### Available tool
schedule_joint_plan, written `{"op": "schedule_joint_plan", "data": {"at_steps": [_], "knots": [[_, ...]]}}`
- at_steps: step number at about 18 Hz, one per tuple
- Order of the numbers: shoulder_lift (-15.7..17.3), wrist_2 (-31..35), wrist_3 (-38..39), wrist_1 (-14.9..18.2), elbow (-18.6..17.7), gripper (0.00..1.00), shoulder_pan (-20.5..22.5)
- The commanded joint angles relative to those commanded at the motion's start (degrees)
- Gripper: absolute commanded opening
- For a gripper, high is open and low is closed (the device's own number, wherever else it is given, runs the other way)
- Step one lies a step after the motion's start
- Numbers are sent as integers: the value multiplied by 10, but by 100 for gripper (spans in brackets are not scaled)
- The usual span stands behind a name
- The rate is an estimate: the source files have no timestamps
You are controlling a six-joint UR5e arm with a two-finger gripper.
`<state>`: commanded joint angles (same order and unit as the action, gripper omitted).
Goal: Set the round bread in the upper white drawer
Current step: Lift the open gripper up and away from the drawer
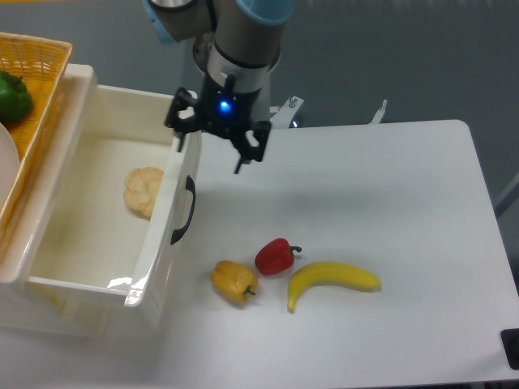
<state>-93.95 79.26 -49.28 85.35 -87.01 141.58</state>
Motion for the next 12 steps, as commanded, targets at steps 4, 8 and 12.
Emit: {"op": "schedule_joint_plan", "data": {"at_steps": [4,8,12], "knots": [[-18,109,-91,-27,-5,100,4],[-33,173,-142,-33,-7,100,12],[-42,174,-142,-47,-8,100,22]]}}
